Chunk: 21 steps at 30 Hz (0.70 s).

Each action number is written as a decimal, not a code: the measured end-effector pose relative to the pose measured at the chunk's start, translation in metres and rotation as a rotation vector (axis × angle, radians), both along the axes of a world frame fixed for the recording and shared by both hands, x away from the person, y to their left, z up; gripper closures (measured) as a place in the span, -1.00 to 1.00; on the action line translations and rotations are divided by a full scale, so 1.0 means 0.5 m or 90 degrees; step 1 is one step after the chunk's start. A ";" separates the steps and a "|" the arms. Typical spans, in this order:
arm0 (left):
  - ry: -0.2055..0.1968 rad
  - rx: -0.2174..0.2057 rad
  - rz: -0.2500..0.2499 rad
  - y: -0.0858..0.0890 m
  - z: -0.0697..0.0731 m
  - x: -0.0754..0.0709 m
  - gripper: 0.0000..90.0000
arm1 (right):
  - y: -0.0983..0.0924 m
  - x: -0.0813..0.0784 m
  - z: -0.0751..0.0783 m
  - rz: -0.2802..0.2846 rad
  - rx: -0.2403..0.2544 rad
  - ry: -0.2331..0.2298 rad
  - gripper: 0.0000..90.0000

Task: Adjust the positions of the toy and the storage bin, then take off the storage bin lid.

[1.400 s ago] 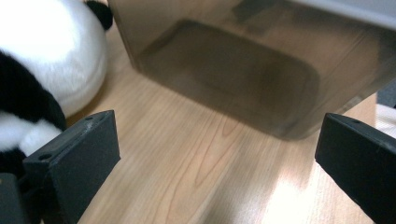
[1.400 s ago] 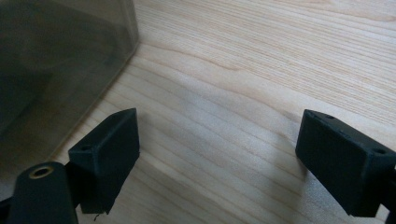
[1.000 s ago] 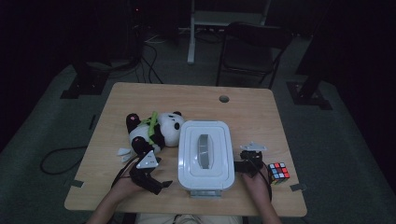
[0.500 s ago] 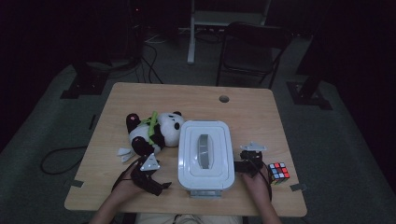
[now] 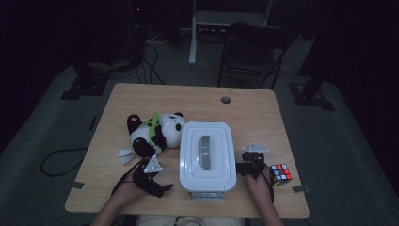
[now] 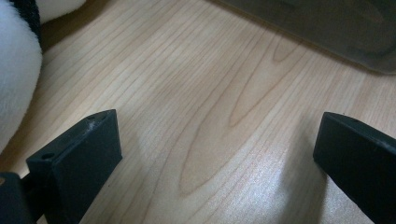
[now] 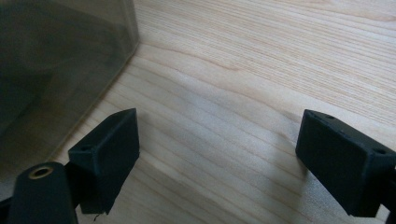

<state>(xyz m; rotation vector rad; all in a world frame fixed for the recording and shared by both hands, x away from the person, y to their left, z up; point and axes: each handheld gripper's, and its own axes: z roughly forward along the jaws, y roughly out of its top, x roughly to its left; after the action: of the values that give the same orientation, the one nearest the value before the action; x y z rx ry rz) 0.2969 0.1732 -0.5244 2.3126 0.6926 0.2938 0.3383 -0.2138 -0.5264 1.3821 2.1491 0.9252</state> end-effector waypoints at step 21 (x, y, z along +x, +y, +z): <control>0.001 -0.001 0.003 0.000 0.000 -0.001 -0.97 | -0.019 -0.003 0.043 -0.009 -0.003 -0.027 -0.68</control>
<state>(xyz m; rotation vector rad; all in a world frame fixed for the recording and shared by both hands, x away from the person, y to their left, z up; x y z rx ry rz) 0.2966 0.1731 -0.5244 2.3107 0.6992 0.2946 0.3368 -0.2234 -0.5049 1.3614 2.1067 0.9355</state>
